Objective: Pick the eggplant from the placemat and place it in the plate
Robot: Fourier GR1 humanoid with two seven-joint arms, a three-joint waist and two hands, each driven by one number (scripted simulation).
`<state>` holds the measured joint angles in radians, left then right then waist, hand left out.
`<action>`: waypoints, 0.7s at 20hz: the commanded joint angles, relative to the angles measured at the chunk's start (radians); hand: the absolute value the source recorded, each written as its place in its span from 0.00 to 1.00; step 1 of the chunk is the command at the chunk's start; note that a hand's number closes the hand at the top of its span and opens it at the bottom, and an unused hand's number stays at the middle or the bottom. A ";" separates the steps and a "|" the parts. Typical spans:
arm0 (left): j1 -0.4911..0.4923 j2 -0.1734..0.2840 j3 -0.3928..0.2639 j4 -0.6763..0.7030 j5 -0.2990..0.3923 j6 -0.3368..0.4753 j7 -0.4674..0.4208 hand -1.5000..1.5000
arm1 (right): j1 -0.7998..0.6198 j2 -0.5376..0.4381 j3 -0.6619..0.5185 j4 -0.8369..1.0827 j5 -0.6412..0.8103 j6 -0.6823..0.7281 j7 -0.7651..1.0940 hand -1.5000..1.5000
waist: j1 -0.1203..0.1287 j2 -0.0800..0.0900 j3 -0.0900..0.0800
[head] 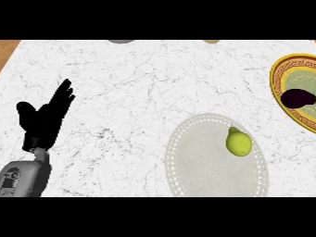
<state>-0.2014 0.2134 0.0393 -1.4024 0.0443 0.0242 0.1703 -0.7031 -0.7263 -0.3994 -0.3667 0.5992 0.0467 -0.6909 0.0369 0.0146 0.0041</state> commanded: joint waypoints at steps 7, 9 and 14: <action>0.013 -0.003 0.011 -0.005 0.003 0.002 0.016 0.50 | -0.102 -0.036 -0.157 0.035 -0.225 0.309 -0.141 0.00 | -0.025 -0.014 -0.003; 0.041 0.019 0.016 -0.058 0.015 -0.018 0.036 0.50 | -0.108 -0.068 -0.189 0.077 -0.261 0.373 -0.059 0.00 | -0.022 -0.016 -0.003; 0.050 0.002 0.017 -0.008 0.006 -0.016 -0.015 0.50 | -0.111 -0.071 -0.182 0.162 -0.284 0.539 0.043 0.00 | -0.016 -0.008 -0.003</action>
<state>-0.1606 0.2162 0.0537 -1.4164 0.0455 0.0183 0.1642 -0.8008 -0.8044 -0.5710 -0.2550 0.3445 0.4546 -0.6876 0.0163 0.0039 0.0011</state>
